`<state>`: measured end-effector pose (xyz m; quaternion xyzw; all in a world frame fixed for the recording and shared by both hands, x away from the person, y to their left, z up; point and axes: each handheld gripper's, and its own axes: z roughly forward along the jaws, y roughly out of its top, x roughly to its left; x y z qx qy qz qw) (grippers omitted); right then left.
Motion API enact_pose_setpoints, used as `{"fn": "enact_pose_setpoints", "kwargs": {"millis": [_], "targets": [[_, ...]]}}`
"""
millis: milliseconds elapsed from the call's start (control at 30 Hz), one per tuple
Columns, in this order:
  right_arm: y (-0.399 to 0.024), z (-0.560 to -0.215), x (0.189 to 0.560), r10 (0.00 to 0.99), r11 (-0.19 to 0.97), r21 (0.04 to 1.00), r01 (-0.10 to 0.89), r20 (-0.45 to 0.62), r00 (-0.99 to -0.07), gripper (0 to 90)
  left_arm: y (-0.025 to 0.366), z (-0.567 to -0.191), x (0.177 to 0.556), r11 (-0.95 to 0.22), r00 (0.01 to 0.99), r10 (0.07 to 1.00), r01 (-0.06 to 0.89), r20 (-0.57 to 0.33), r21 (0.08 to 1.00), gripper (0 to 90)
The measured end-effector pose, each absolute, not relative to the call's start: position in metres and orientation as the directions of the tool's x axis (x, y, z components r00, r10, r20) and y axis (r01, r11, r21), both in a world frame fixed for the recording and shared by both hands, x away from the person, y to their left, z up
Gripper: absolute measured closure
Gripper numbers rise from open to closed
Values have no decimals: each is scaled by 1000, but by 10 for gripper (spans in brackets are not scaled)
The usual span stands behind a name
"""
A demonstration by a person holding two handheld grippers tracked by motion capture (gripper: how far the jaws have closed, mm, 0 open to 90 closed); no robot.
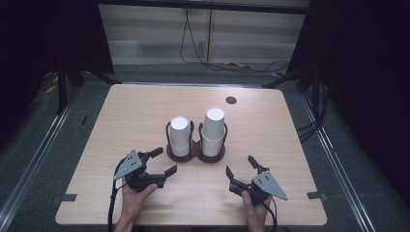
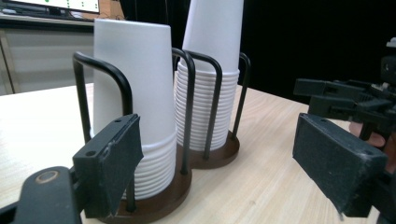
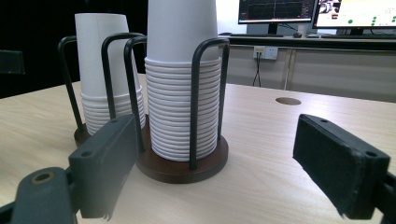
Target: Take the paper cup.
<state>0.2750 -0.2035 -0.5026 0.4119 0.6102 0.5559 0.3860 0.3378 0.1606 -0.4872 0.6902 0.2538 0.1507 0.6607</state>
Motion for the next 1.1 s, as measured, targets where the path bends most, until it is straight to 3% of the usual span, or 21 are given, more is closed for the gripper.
{"fn": "enact_pose_setpoints", "kwargs": {"millis": [467, 700, 1100], "targets": [[-204, -502, 275, 930, 42, 996, 79, -10, -366, 140, 160, -468, 354, -4, 839, 514, 213, -181, 977, 161], [-204, -502, 275, 931, 45, 996, 80, -12, -366, 141, 158, -458, 360, -76, 851, 511, 190, -126, 979, 170], [-203, -502, 275, 930, 45, 995, 83, -12, -367, 141, 158, -434, 372, -92, 861, 501, 158, -92, 983, 233]]}}
